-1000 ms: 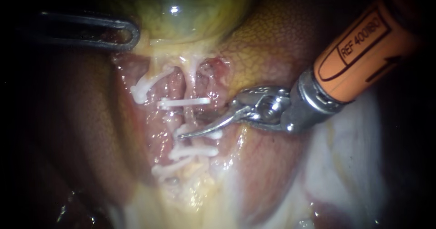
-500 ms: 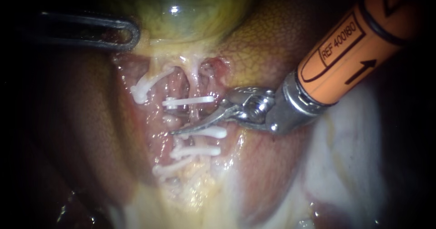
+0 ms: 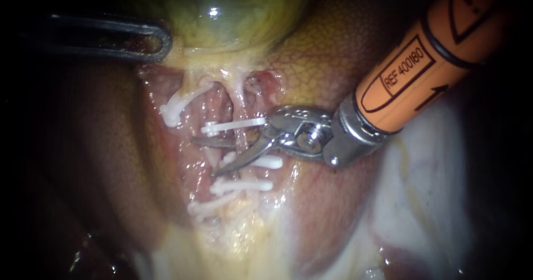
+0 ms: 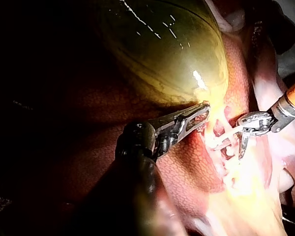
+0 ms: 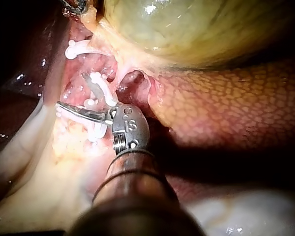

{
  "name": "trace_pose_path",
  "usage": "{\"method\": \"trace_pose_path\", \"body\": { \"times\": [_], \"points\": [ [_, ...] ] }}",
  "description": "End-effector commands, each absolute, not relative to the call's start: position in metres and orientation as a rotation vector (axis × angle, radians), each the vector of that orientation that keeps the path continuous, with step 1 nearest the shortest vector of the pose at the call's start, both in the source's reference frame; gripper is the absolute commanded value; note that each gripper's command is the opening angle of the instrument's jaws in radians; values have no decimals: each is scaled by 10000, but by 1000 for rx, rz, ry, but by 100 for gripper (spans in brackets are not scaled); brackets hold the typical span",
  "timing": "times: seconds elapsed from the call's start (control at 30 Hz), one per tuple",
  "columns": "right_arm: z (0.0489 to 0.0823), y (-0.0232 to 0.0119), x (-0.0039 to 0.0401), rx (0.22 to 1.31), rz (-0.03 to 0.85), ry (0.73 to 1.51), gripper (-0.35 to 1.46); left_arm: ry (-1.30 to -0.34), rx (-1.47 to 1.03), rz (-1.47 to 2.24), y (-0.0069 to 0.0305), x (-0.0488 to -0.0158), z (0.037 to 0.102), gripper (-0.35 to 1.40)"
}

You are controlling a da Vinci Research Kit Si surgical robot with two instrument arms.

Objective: Go to the cutting position right tube

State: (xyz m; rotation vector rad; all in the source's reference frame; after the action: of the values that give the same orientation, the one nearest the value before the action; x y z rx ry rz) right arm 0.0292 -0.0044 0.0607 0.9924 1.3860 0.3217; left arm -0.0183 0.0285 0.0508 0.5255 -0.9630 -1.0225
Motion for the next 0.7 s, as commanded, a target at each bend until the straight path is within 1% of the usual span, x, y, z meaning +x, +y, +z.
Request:
{"method": "trace_pose_path", "body": {
  "times": [0.03,0.13,0.27,0.4,0.7],
  "points": [
    [600,-45,293,1002,326,1400,76,-963,526,-1022,285,-183,509,-35],
    [588,-46,295,1016,330,1431,84,-963,526,-1022,285,-183,509,-35],
    [570,-43,297,1021,331,1438,96,-963,526,-1022,284,-183,509,-35],
    [558,-38,297,1017,328,1444,101,-963,526,-1022,284,-183,509,-35],
    [558,-36,297,1018,329,1444,106,-963,526,-1022,284,-183,509,-35]
  ]
}}
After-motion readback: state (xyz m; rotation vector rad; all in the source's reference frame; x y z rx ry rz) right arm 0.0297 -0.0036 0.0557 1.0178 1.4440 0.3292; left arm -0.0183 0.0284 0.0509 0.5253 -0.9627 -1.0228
